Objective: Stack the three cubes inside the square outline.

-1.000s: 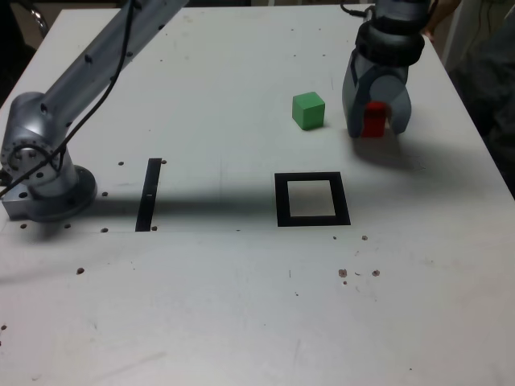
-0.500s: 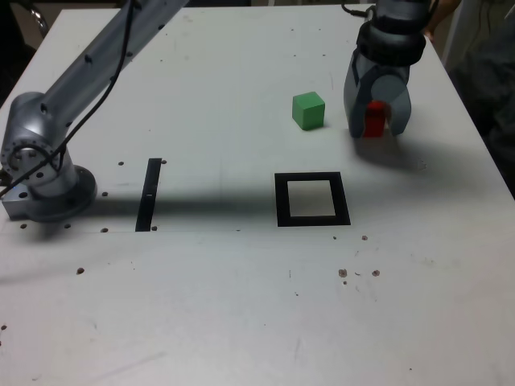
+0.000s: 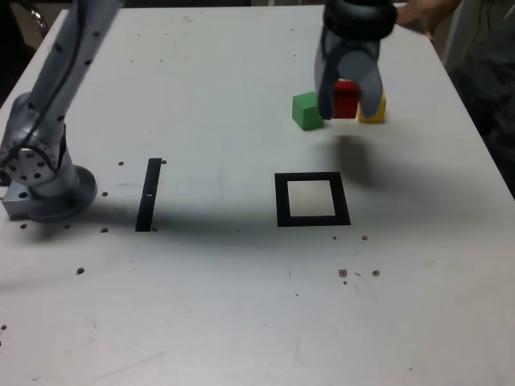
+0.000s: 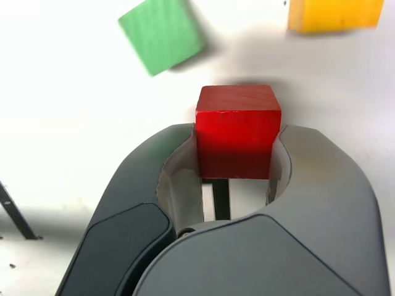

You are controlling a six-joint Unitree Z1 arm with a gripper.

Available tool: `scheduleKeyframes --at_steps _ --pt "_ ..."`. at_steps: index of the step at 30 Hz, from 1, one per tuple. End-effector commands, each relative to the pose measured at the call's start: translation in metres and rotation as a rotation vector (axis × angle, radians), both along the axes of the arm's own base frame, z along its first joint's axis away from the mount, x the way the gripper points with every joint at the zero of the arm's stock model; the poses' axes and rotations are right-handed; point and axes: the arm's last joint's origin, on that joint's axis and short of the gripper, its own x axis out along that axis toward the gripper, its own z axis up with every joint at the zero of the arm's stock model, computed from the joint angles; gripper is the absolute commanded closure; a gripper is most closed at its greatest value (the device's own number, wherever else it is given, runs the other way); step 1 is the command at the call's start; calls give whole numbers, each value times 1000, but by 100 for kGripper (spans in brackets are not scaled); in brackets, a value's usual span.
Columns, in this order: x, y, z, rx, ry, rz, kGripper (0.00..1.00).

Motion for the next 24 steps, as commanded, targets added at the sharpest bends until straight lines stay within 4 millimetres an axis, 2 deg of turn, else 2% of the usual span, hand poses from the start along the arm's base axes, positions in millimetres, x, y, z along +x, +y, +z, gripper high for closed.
scheduleKeyframes --at_steps 1,11,24 --pt "-8 -8 5 3 -7 -2 60" --pt "-35 -50 5 -11 3 -23 60" --pt "-43 -87 -3 -40 7 -34 60"
